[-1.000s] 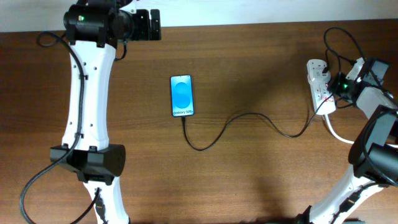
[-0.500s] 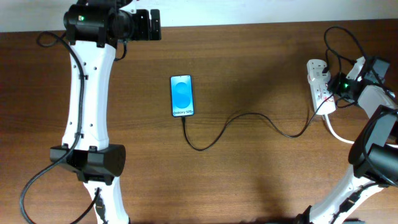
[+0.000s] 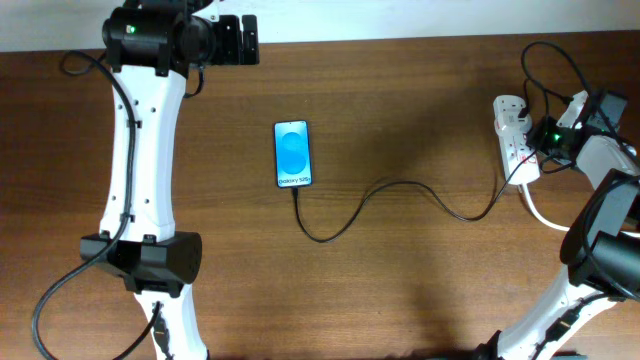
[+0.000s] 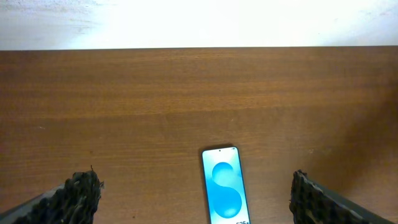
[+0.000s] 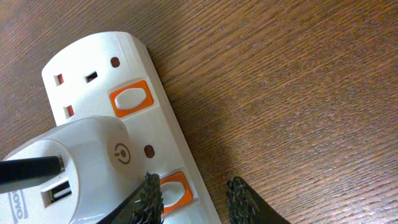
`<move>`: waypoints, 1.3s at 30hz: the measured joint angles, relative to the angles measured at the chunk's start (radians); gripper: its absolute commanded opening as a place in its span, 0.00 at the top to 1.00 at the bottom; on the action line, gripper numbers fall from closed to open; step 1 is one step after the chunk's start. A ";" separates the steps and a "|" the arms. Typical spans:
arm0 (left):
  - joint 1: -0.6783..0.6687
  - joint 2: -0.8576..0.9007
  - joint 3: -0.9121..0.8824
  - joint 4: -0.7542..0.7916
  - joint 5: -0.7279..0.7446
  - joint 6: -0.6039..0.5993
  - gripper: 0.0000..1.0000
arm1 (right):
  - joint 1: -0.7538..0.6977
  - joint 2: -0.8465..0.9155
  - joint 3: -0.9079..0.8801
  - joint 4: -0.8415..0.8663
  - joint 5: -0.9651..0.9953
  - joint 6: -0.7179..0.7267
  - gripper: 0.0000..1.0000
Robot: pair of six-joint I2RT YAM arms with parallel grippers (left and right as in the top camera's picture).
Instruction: Plug charger to phone and switch on socket
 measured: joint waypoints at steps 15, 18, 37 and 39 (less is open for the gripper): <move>0.000 0.000 0.000 0.000 0.000 0.000 0.00 | -0.005 -0.002 0.010 -0.040 0.039 0.021 0.42; 0.000 0.000 0.000 0.000 0.000 0.000 0.01 | -0.027 -0.002 0.057 -0.145 0.044 0.026 0.38; 0.000 0.000 0.000 0.000 0.000 0.000 0.00 | 0.214 -0.878 0.195 -0.696 -0.255 -0.131 0.01; 0.000 0.000 0.000 0.000 0.000 0.000 0.00 | 0.266 -0.902 0.195 -0.746 -0.259 -0.135 0.01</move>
